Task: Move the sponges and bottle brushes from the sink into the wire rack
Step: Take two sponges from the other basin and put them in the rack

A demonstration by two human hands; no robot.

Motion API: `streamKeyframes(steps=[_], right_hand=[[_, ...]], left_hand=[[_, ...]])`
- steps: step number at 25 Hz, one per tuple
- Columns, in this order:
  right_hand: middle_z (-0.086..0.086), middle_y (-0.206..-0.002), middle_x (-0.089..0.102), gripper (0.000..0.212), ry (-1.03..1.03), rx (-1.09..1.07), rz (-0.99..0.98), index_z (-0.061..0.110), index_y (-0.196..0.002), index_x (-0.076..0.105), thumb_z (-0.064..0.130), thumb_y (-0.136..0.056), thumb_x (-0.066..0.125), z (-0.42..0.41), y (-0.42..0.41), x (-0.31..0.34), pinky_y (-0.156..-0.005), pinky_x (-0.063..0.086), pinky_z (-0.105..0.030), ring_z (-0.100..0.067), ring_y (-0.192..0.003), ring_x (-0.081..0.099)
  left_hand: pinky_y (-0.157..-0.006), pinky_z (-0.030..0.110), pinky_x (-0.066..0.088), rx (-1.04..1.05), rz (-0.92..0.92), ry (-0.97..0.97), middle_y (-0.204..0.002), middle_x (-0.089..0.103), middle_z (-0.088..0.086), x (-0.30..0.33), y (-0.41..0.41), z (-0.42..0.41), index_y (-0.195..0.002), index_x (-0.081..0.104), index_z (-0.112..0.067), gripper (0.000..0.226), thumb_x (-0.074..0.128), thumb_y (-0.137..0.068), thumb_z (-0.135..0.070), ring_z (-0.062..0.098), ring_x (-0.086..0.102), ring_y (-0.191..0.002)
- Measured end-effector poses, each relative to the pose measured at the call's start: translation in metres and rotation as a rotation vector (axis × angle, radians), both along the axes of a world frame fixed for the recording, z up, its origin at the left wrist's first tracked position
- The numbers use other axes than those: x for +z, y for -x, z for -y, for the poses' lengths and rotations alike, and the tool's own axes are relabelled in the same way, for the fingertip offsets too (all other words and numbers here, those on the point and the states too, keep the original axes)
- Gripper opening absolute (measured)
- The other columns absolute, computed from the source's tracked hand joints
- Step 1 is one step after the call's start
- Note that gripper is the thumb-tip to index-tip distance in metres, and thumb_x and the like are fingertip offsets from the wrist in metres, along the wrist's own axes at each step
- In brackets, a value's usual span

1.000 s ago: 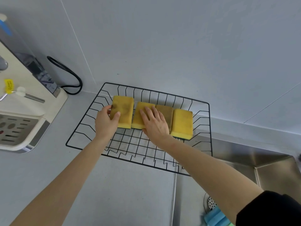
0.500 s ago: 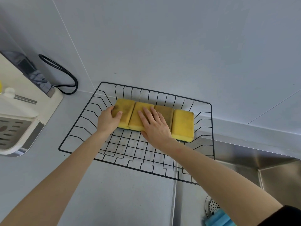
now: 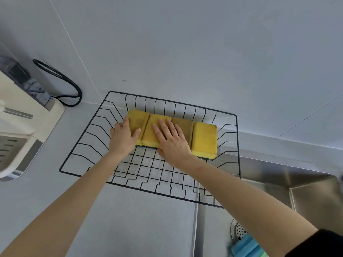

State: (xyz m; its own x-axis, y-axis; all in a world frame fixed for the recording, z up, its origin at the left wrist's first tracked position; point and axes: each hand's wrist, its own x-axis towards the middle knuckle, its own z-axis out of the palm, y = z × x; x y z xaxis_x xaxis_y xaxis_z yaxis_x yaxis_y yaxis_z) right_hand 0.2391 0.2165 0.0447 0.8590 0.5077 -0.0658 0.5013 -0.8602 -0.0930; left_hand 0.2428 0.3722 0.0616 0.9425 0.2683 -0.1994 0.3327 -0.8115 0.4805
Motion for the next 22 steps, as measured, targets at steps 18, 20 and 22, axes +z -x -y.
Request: streamKeyframes(steps=[18, 20, 22], right_hand=[[-0.004, -0.161, 0.004, 0.07, -0.122, -0.173, -0.037, 0.019, -0.15, 0.007, 0.032, -0.094, 0.047, 0.087, 0.066, 0.107, -0.121, 0.0, -0.042, -0.025, -0.149, -0.002], [-0.005, -0.161, 0.005, 0.068, -0.134, -0.204, -0.012, 0.019, -0.15, 0.009, 0.033, -0.094, 0.046, 0.106, 0.082, 0.119, -0.121, 0.001, -0.042, -0.024, -0.149, -0.001], [-0.005, -0.161, 0.006, 0.067, -0.132, -0.234, 0.02, 0.018, -0.149, 0.01, 0.032, -0.094, 0.046, 0.125, 0.099, 0.127, -0.121, 0.001, -0.042, -0.023, -0.149, 0.001]], left_hand=[[-0.112, 0.043, 0.031, -0.385, 0.098, -0.231, -0.149, 0.033, 0.012, 0.108, 0.054, 0.071, -0.141, 0.026, -0.009, 0.06, 0.041, -0.091, -0.038, 0.028, 0.032, -0.137], [-0.112, 0.04, 0.031, -0.442, 0.135, -0.218, -0.149, 0.035, 0.01, 0.124, 0.068, 0.089, -0.14, 0.029, -0.009, 0.057, 0.042, -0.092, -0.036, 0.025, 0.033, -0.137], [-0.112, 0.039, 0.031, -0.482, 0.153, -0.198, -0.15, 0.034, 0.008, 0.134, 0.083, 0.107, -0.141, 0.029, -0.01, 0.056, 0.041, -0.092, -0.036, 0.023, 0.032, -0.138]])
